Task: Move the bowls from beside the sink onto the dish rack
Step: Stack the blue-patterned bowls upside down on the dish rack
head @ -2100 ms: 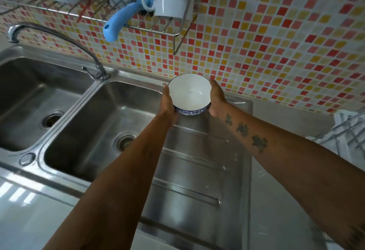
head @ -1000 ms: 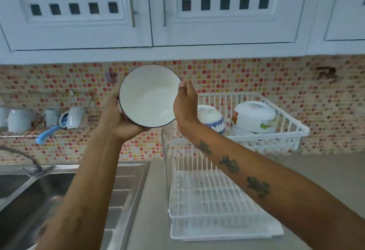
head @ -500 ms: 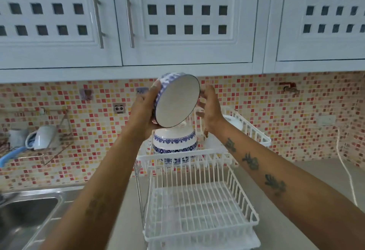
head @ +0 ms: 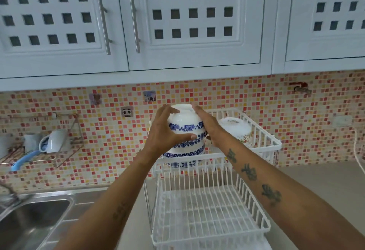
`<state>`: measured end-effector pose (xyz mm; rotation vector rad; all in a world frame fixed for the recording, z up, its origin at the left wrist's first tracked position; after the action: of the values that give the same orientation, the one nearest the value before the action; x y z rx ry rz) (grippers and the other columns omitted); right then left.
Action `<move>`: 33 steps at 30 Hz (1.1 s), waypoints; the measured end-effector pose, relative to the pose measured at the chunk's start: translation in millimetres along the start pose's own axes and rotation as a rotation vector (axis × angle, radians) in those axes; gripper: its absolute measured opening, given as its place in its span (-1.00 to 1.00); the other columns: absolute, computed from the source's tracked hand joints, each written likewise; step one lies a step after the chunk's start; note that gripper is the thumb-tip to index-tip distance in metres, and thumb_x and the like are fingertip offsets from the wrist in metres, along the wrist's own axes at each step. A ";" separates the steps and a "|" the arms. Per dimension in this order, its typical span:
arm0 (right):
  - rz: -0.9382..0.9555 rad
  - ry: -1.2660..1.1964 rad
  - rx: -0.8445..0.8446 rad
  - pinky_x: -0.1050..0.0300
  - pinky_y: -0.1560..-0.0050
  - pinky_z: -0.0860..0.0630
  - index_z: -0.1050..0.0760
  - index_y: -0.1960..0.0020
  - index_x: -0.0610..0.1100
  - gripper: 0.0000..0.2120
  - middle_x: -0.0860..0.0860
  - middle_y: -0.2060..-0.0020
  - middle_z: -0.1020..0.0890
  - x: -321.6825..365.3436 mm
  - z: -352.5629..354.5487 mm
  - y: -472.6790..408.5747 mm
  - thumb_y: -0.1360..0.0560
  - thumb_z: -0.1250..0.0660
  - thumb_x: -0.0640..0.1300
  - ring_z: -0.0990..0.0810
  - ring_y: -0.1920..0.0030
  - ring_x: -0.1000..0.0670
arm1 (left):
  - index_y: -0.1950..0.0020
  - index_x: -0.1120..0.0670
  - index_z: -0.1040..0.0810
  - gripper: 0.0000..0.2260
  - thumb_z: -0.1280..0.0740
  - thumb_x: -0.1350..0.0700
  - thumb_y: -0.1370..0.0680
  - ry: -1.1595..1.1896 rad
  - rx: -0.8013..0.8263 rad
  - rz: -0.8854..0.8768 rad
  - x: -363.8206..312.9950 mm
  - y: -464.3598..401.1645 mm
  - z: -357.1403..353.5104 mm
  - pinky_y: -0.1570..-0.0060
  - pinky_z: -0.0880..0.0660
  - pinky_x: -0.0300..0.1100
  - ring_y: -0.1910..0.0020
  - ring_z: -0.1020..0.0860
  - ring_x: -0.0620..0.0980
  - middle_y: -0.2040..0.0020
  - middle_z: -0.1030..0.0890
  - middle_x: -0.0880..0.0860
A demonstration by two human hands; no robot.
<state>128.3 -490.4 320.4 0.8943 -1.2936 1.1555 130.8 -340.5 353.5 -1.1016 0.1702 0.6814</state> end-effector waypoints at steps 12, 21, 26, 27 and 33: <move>-0.113 0.016 -0.044 -0.16 -0.18 -0.56 -0.60 -0.03 -0.04 -0.35 -0.09 0.00 -0.70 -45.5 -7.0 -30.9 -0.12 -0.29 0.38 -0.67 -0.01 -0.16 | -0.12 0.01 -0.41 -0.30 -0.67 -0.08 -0.11 0.007 0.097 0.171 43.6 3.7 -21.8 -0.02 -0.43 -0.25 -0.12 -0.41 -0.01 -0.14 -0.34 -0.06; -0.094 0.030 -0.007 0.03 0.00 -0.53 -0.50 -0.12 -0.05 -0.65 -0.08 -0.03 -0.65 -55.1 -4.8 -40.7 -0.47 -0.26 0.15 -0.62 0.05 -0.08 | -0.22 0.06 -0.33 -0.23 -0.66 -0.03 -0.16 -0.060 0.208 0.183 51.6 8.5 -34.2 -0.16 -0.35 -0.16 -0.23 -0.26 0.01 -0.31 -0.26 0.04; -0.031 0.081 -0.017 -0.06 -0.16 -0.52 -0.50 -0.14 0.01 -0.65 -0.06 -0.12 -0.62 -50.7 -5.0 -40.0 -0.46 -0.23 0.16 -0.60 -0.09 -0.09 | -0.26 0.05 -0.29 -0.22 -0.65 -0.01 -0.20 -0.045 0.243 0.227 53.8 9.9 -38.8 -0.19 -0.31 -0.17 -0.30 -0.25 0.04 -0.37 -0.22 0.05; -0.003 0.117 -0.022 -0.05 -0.17 -0.51 -0.50 -0.18 0.01 -0.61 -0.05 -0.16 -0.61 -46.3 -5.2 -37.6 -0.45 -0.21 0.17 -0.58 -0.12 -0.08 | -0.27 0.06 -0.28 -0.22 -0.65 0.00 -0.20 -0.051 0.250 0.234 52.9 10.5 -38.8 -0.18 -0.30 -0.18 -0.30 -0.24 0.05 -0.37 -0.22 0.06; 0.133 0.314 -0.144 -0.02 -0.19 -0.51 -0.55 -0.23 0.03 -0.57 -0.02 -0.20 -0.62 -25.6 2.6 -20.3 -0.50 -0.15 0.21 -0.60 -0.12 -0.07 | -0.34 0.05 -0.23 -0.16 -0.62 -0.07 -0.22 -0.106 0.270 0.284 46.8 15.0 -36.6 -0.31 -0.38 0.00 -0.35 -0.27 0.14 -0.39 -0.20 0.10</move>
<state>149.4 -501.0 297.8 0.5031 -1.1726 1.2334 166.1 -348.3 304.0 -0.7863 0.3221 0.9395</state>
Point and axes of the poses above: each hand's wrist, its own y-axis away from the middle knuckle, its own z-axis out of the back of the hand, x = y × z, the point moved 9 cm from there along -y, towards the middle knuckle
